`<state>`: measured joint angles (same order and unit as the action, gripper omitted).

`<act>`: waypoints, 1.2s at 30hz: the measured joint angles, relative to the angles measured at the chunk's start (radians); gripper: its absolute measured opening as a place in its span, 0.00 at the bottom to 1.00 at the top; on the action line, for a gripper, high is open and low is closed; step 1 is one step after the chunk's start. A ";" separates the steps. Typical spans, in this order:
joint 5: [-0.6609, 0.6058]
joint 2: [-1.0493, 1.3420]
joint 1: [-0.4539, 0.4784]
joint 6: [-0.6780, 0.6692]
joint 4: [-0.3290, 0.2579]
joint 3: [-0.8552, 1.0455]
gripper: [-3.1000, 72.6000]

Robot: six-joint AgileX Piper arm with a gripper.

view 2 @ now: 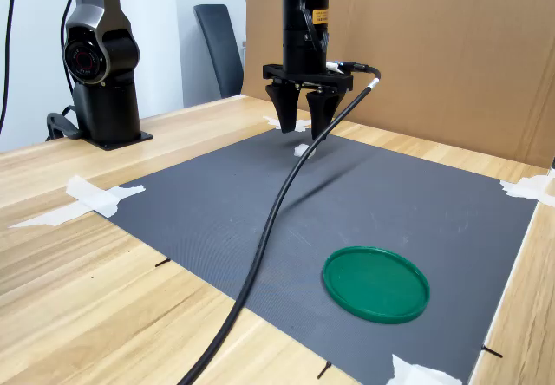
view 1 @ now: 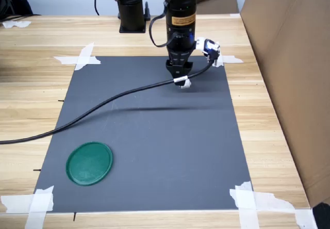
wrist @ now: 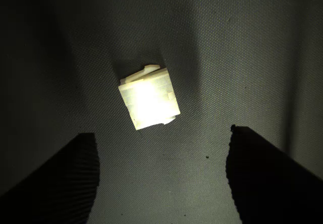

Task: Grasp a white terminal and put it in the green lid.

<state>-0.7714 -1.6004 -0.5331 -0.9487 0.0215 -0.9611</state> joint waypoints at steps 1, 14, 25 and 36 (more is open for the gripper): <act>0.002 0.000 0.000 0.000 0.000 0.001 0.87; 0.053 -0.036 0.000 0.092 -0.037 0.020 0.86; 0.051 -0.068 -0.055 0.154 0.014 0.033 0.86; 0.064 -0.095 -0.070 0.272 0.092 0.032 0.85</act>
<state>-0.7071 -1.6957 -0.6031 -0.6765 0.1130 -0.9290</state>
